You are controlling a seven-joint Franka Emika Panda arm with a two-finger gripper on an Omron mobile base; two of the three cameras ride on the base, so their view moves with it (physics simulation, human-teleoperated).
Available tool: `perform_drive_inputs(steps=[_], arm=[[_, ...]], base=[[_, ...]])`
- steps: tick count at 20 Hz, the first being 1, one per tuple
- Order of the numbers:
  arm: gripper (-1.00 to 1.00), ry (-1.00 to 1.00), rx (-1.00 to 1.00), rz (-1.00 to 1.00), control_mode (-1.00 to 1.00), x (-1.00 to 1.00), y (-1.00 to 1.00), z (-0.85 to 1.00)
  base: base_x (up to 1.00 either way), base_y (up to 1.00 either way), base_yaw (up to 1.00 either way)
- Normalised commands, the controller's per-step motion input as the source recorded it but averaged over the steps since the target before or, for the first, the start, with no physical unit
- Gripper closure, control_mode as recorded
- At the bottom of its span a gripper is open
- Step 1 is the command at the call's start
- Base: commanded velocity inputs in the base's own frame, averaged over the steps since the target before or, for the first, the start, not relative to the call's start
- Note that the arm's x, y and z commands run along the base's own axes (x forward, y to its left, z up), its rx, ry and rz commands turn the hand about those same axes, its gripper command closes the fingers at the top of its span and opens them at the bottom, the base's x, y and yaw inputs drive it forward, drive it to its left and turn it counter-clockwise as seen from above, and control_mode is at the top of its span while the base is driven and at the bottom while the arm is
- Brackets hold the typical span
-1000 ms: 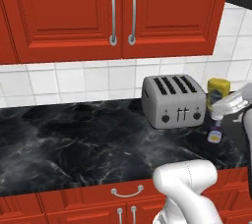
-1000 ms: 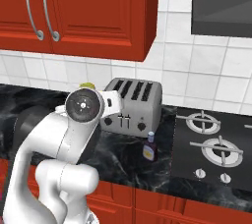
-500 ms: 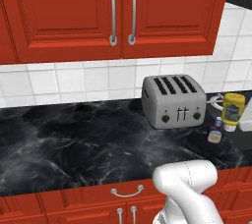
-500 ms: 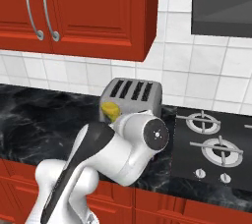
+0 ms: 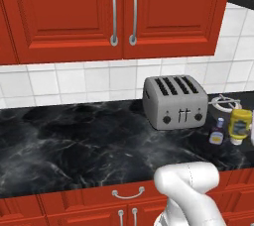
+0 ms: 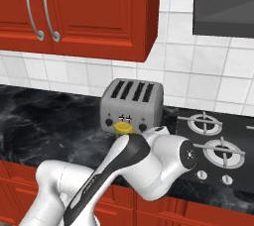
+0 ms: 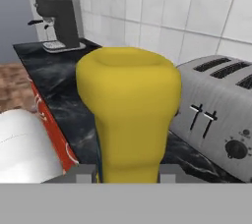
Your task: Take 2 condiments from the cabinet and move them on the counter near the stove.Make sure the condiments are lined up with each other, next to each other.
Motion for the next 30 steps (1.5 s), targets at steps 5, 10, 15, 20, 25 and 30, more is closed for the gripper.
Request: perform_drive_inputs(steps=[5,10,15,20,25,30], arm=[[1.00,0.00,0.04,0.07,-1.00,0.05,-0.17,-0.42],[1.00,0.00,0.05,0.01,-1.00,0.11,-0.19,-0.35],[1.00,0.00,0.04,0.00,-1.00,0.35,-0.32,-0.39],[1.00,0.00,0.03,0.00,-1.00,0.24,-0.33,-0.34],[1.00,-0.01,0.04,0.00,-1.00,0.06,-0.18,-0.24],[1.00,-0.06,0.06,0.00,-1.00,0.07,-0.04,-0.17]], base=[[0.00,0.00,0.00],[0.00,0.00,0.00],[0.00,0.00,0.00],[0.00,0.00,0.00],[0.00,0.00,0.00],[0.00,0.00,0.00]])
